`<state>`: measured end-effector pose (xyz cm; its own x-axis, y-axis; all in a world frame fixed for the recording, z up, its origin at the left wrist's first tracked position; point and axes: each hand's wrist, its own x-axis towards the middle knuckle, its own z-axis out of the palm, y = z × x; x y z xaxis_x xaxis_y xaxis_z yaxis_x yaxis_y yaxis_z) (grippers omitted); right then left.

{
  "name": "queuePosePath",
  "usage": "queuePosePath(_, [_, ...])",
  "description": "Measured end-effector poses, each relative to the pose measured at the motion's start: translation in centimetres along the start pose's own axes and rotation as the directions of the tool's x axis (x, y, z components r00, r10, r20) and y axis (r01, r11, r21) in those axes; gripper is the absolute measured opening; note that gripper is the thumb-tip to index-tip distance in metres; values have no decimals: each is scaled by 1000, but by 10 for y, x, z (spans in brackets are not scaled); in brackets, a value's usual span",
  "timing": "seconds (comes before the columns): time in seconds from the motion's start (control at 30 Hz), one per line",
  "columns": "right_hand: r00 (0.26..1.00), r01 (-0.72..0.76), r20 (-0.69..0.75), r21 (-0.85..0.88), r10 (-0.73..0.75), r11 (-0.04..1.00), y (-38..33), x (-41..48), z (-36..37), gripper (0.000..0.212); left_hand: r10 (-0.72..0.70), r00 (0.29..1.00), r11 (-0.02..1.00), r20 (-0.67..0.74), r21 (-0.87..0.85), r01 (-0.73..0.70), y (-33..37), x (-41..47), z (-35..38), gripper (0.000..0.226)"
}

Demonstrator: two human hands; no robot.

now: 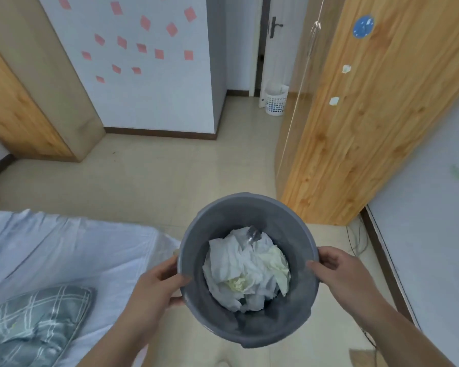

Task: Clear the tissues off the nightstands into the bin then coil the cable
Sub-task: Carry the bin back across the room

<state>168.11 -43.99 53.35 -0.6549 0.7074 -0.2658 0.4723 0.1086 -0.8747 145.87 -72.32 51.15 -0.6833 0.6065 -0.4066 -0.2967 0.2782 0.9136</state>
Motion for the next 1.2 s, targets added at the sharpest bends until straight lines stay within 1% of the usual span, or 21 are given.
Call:
queuePosePath(0.13, [998, 9, -57, 46, -6, 999, -39, 85, 0, 18, 11, 1000, 1000, -13, 9, -11, 55, 97, -12, 50])
queuePosePath(0.23, [998, -1, -69, 68, 6, 998, -52, 152, 3, 26, 9, 1000, 1000, 1, 5, -9, 86, 168, -10, 51])
queuePosePath(0.3, [999, 4, -47, 64, -1, 998, -58, 206, 9, 27, -6, 1000, 1000, -17, 9, 6, 101, 218, -12, 50])
queuePosePath(0.47, [999, 41, -2, 86, -41, 995, -86, 366, 17, 29, -38, 992, 999, -119, -11, 37, 153, 346, -10, 55])
queuePosePath(0.57, [997, 48, 60, 112, -55, 993, -124, 459, 30, 33, -44, 985, 998, -168, -51, 36, 202, 405, -20, 51])
queuePosePath(0.63, [990, 64, 120, 113, -78, 992, -155, 516, 37, 33, -33, 973, 998, -229, -60, 20, 227, 443, -33, 51])
queuePosePath(0.73, [977, 102, 180, 97, -118, 990, -196, 596, 54, 30, -38, 961, 993, -275, -119, 5, 255, 494, -54, 53])
queuePosePath(0.83, [968, 112, 215, 79, -127, 991, -221, 668, 79, 29, -59, 953, 986, -298, -169, 8, 272, 555, -78, 55])
queuePosePath(0.9, [970, 98, 215, 69, -110, 993, -231, 715, 99, 31, -79, 949, 983, -304, -184, 23, 279, 601, -93, 56])
queuePosePath(1.0, [974, 32, 220, 73, -47, 997, -245, 788, 125, 34, -114, 956, 975, -270, -217, 55, 295, 677, -117, 58])
queuePosePath(1.1, [982, -49, 188, 91, 31, 995, -270, 866, 143, 24, -137, 959, 971, -250, -227, 79, 323, 753, -145, 58])
queuePosePath(1.2, [986, -61, 160, 105, 43, 993, -304, 933, 160, 19, -140, 964, 969, -227, -229, 87, 361, 824, -173, 55])
